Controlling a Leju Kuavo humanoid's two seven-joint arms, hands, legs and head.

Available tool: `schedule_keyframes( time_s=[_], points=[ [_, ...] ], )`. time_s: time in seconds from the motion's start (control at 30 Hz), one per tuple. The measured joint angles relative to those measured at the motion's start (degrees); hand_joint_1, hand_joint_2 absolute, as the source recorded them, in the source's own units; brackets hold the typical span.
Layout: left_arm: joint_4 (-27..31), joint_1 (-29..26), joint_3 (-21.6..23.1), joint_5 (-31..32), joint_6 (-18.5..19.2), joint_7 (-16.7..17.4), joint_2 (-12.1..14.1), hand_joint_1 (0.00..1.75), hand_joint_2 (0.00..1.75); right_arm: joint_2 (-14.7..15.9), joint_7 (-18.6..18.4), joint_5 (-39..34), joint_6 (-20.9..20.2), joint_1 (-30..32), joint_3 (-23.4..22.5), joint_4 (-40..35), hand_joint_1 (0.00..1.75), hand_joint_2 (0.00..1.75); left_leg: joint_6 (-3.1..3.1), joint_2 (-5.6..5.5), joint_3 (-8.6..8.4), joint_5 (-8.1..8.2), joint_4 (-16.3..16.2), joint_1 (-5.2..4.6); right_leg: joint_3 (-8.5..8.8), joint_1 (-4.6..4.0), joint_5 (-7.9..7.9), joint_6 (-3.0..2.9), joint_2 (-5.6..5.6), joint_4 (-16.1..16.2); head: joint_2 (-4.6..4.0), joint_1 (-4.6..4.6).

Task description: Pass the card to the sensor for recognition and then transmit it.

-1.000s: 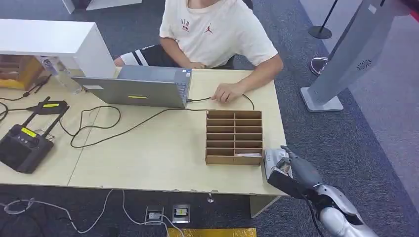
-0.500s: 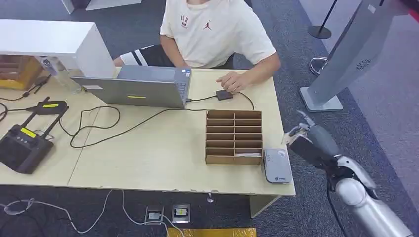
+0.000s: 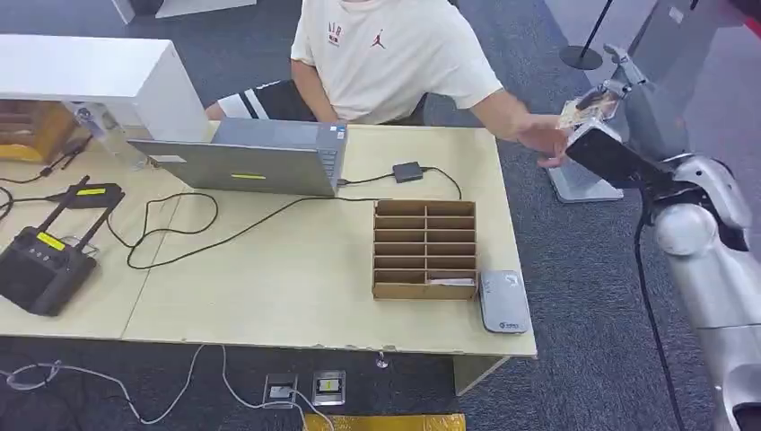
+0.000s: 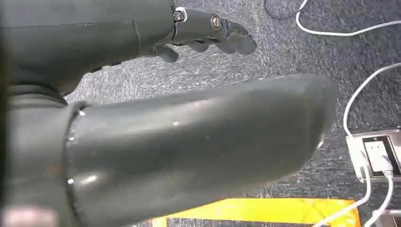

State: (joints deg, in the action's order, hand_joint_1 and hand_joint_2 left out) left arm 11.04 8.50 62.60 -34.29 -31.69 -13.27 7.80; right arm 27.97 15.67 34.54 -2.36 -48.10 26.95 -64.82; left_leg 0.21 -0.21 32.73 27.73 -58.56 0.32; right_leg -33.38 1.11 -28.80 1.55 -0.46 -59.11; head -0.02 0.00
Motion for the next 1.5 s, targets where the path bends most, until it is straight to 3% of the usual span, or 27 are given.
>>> schedule_keyframes(
  time_s=[0.1,0.3,0.6,0.63,0.67,0.7,0.97,1.17,1.27,1.5],
  points=[
    [0.0,0.06,0.41,0.0,0.26,0.0,0.0,0.0,0.0,-3.17,1.79,2.82,2.62,-3.82,1.31,6.58,1.75,1.75,0.01,-0.04,0.01,-0.03,0.0,0.01,0.0,-0.01,0.0,0.0,-0.04,-0.02,0.0,-0.02],
    [0.0,0.21,1.07,0.09,0.39,0.0,0.15,0.0,0.0,-9.05,1.81,4.54,5.57,-8.36,3.61,17.31,1.75,1.75,0.0,-0.08,0.0,-0.03,0.0,0.07,-0.01,-0.07,-0.01,-0.01,-0.08,-0.01,0.0,0.0],
    [0.0,0.2,1.75,-0.04,0.39,0.0,0.57,0.0,0.0,-13.05,1.48,4.76,6.42,-9.73,5.16,24.75,1.75,1.75,0.0,-0.11,0.0,-0.03,-0.01,0.07,-0.01,-0.06,-0.01,-0.02,-0.1,0.01,0.0,0.0],
    [0.0,0.2,1.79,-0.04,0.41,0.0,0.61,0.0,0.0,-13.27,1.48,4.76,6.45,-9.82,5.27,25.3,1.61,1.75,0.0,-0.11,0.0,-0.03,-0.01,0.07,-0.01,-0.06,-0.01,-0.02,-0.1,0.02,0.0,0.02],
    [0.0,0.2,1.79,-0.07,0.44,0.0,0.61,0.0,0.0,-13.48,1.46,4.8,6.45,-9.88,5.42,25.76,0.28,1.75,0.0,-0.11,0.0,-0.03,-0.01,0.07,-0.01,-0.06,-0.01,-0.02,-0.11,0.02,0.0,0.02],
    [0.0,0.19,1.81,-0.18,0.5,0.04,0.61,0.0,0.0,-13.68,1.48,4.89,6.45,-9.91,5.62,26.22,0.0,1.75,0.0,-0.11,0.0,-0.03,-0.01,0.07,-0.01,-0.06,-0.01,-0.02,-0.11,0.02,0.0,0.0],
    [0.0,0.18,1.81,-0.46,0.96,0.26,0.74,0.0,0.0,-15.1,2.05,5.31,8.96,-9.98,6.73,28.71,0.0,1.75,-0.01,-0.12,0.0,-0.03,-0.01,0.07,-0.01,-0.07,-0.01,-0.02,-0.11,0.01,0.0,0.0],
    [0.0,0.17,1.84,-0.83,0.98,0.24,1.01,0.0,0.0,-15.25,2.53,-4.19,8.02,-10.14,5.49,28.6,0.0,1.75,-0.01,-0.11,-0.01,-0.03,-0.02,0.07,-0.02,-0.07,-0.01,-0.02,-0.1,0.03,0.0,0.0],
    [0.0,0.12,1.84,-1.4,0.94,0.26,1.09,0.0,0.0,-14.53,2.36,-12.1,4.95,-9.64,3.71,25.91,0.0,1.75,-0.01,-0.11,-0.03,-0.03,-0.02,0.06,-0.02,-0.06,-0.01,-0.02,-0.1,0.04,0.0,0.04],
    [0.0,0.0,1.84,-3.02,0.57,0.24,1.09,0.0,0.0,-11.75,-3.55,-30.28,-4.31,-4.52,-1.38,11.72,0.0,1.75,-0.01,-0.09,-0.06,-0.02,-0.03,0.07,-0.01,-0.07,-0.01,-0.02,-0.08,0.05,0.0,0.0]
  ],
)
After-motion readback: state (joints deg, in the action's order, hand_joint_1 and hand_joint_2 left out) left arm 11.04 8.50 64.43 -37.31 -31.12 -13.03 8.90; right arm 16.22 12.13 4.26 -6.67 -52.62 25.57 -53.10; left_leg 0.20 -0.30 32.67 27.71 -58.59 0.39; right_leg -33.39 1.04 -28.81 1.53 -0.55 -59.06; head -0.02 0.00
